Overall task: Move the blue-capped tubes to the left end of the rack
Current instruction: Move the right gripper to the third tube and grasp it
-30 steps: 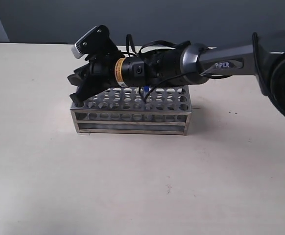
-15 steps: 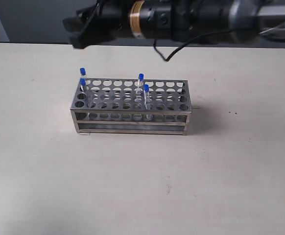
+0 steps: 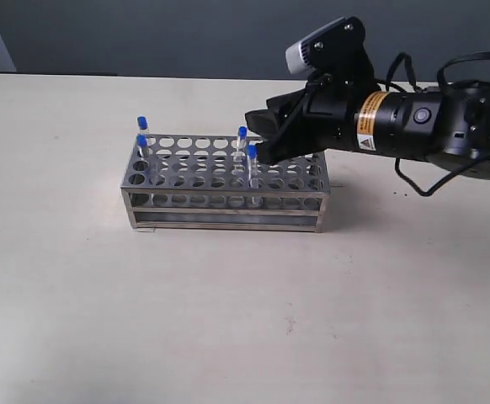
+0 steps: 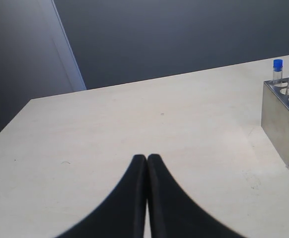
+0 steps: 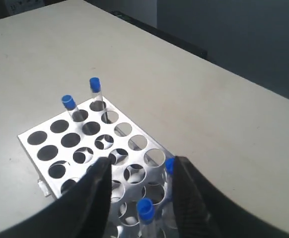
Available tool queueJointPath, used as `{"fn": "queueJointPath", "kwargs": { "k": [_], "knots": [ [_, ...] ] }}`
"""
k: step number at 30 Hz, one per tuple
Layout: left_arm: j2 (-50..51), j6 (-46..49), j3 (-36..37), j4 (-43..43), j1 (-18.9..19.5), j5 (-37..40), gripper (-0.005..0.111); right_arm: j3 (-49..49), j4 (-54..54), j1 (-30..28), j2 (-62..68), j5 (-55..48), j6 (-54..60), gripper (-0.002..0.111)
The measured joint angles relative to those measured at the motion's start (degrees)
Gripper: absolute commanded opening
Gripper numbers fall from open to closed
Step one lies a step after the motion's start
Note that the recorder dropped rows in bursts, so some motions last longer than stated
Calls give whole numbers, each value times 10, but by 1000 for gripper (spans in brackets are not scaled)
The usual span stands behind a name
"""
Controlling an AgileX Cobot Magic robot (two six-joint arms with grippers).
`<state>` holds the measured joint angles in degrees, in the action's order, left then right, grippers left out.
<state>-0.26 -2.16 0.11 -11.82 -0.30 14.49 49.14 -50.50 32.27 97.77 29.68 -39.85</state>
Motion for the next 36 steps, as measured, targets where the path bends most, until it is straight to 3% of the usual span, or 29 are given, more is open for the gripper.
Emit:
{"fn": "queueJointPath", "kwargs": {
  "k": [10,32,34,36],
  "knots": [
    [0,0,0,0,0,0,0,0,55,0,87,39,36,39],
    [0,0,0,0,0,0,0,1,139,0,151,97,109,39],
    [0,0,0,0,0,0,0,5,139,0,158,95,109,36],
    [0,0,0,0,0,0,0,7,140,0,161,96,111,21]
  ]
}}
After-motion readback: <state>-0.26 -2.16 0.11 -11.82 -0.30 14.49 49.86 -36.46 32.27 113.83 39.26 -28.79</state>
